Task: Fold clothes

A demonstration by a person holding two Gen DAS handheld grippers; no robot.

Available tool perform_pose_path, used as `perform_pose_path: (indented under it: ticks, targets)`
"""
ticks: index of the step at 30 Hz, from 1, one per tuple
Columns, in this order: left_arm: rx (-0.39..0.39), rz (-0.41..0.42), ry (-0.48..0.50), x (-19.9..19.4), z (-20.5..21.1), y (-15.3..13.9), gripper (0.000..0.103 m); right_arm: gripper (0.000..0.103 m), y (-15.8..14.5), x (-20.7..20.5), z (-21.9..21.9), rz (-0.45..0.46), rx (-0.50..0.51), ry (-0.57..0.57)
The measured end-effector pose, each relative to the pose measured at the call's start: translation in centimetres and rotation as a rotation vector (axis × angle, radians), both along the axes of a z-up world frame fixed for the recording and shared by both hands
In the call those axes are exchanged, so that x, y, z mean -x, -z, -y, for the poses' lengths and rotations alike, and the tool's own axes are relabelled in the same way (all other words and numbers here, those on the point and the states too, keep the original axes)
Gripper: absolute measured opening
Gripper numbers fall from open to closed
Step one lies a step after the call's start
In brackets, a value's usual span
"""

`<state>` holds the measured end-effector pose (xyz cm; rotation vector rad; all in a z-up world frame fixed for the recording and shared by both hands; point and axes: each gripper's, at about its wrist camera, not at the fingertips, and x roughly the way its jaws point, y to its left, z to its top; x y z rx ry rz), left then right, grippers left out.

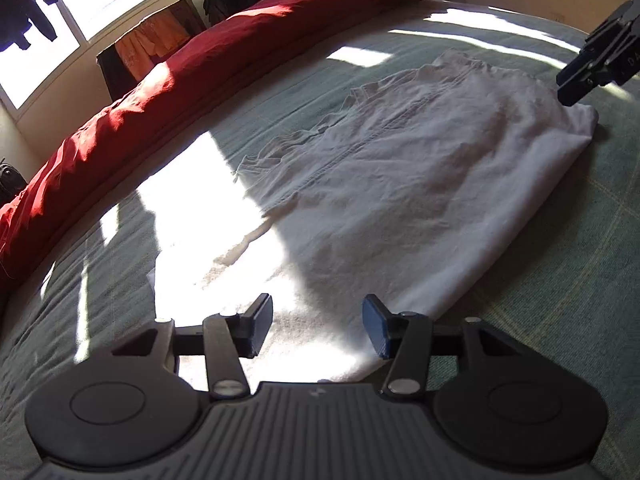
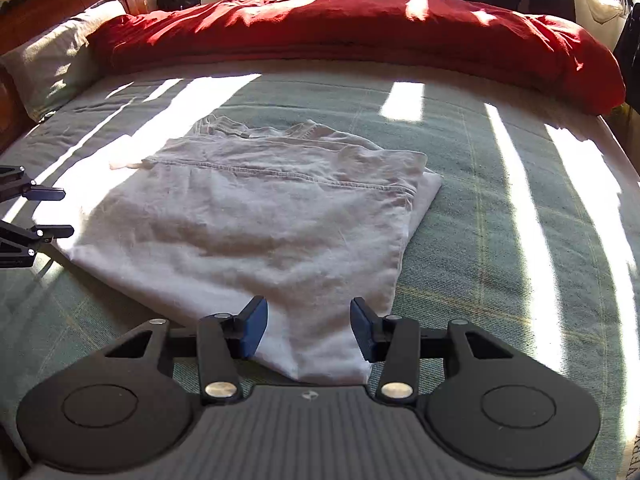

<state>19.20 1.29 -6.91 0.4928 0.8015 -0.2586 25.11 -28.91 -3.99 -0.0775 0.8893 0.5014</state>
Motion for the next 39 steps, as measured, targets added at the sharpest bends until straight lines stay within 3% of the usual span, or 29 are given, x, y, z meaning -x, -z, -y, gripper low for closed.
perform_pose_path:
  ticks: [5,9,16,21,23,27,36,39]
  targets:
    - [0.05,-0.008,0.073,0.8,3.4,0.7,0.051,0.047,1.5,-1.1,-5.6,-0.05,-0.099,-0.077]
    - [0.054,-0.081,0.083,1.7,4.4,2.1,0.055,0.047,4.0,-0.5,-7.4,-0.11,-0.08,-0.08]
    - [0.114,-0.11,0.02,4.4,1.5,0.9,0.059,0.047,2.5,2.8,-2.5,-0.091,-0.112,-0.024]
    - [0.198,-0.067,-0.143,3.4,-2.8,-1.0,0.061,0.047,1.3,2.9,2.8,-0.053,-0.152,0.117]
    - [0.225,-0.053,-0.237,2.5,-4.9,-1.3,0.061,0.047,1.6,2.2,4.8,-0.05,-0.168,0.193]
    - [0.244,-0.051,-0.316,1.2,-7.2,-1.0,0.061,0.047,3.1,0.6,8.0,-0.07,-0.231,0.302]
    - [0.219,-0.078,-0.315,0.7,-7.3,0.2,0.063,0.046,4.9,-0.4,7.9,-0.069,-0.361,0.256]
    - [0.21,-0.084,-0.308,0.6,-7.2,0.3,0.063,0.046,5.1,-0.3,7.7,-0.061,-0.353,0.24]
